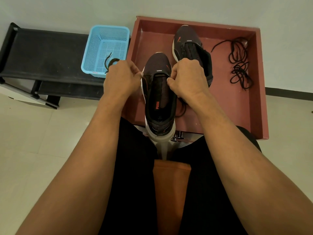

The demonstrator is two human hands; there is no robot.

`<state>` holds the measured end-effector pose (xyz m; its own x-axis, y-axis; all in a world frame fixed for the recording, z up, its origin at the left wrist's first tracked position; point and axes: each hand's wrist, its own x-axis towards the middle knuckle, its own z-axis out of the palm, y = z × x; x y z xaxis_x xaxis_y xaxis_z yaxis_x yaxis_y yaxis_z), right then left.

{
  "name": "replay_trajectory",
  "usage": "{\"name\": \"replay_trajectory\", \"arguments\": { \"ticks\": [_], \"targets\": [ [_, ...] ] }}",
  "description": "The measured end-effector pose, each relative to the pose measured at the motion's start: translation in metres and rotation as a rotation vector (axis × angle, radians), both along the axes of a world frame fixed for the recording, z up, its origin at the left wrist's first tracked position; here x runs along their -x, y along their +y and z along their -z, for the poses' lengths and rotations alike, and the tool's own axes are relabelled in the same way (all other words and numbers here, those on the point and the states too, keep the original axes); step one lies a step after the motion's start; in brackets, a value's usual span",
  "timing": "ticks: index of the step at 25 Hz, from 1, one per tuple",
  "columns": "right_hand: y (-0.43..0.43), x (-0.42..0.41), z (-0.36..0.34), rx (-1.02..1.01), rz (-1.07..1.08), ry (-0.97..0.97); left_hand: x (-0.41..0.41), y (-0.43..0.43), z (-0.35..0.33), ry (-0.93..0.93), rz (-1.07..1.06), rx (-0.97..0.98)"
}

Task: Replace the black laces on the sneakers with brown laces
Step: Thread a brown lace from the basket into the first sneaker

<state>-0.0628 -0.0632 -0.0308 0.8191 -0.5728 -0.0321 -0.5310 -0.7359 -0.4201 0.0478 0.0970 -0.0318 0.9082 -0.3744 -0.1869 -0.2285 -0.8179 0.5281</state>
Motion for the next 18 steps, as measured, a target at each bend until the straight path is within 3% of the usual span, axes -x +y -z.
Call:
{"name": "replay_trajectory", "arguments": {
  "ticks": [2, 4, 8, 12, 18],
  "targets": [
    [0.0, 0.0, 0.0, -0.016, 0.014, -0.005, 0.003, 0.003, -0.005, 0.009, -0.029, -0.12],
    [0.001, -0.001, -0.001, -0.035, 0.015, -0.005, 0.007, 0.003, -0.014, 0.021, -0.033, -0.101],
    [0.002, 0.001, -0.01, -0.082, -0.008, -0.019, 0.019, -0.008, -0.029, 0.294, -0.024, 0.421],
    [-0.004, 0.007, -0.024, -0.197, -0.03, -0.17, 0.029, -0.013, -0.038, 0.496, 0.031, 0.684],
    [-0.001, 0.016, -0.046, -0.829, -0.284, -0.269, 0.035, -0.024, -0.053, 0.739, -0.012, 1.101]
  ]
}}
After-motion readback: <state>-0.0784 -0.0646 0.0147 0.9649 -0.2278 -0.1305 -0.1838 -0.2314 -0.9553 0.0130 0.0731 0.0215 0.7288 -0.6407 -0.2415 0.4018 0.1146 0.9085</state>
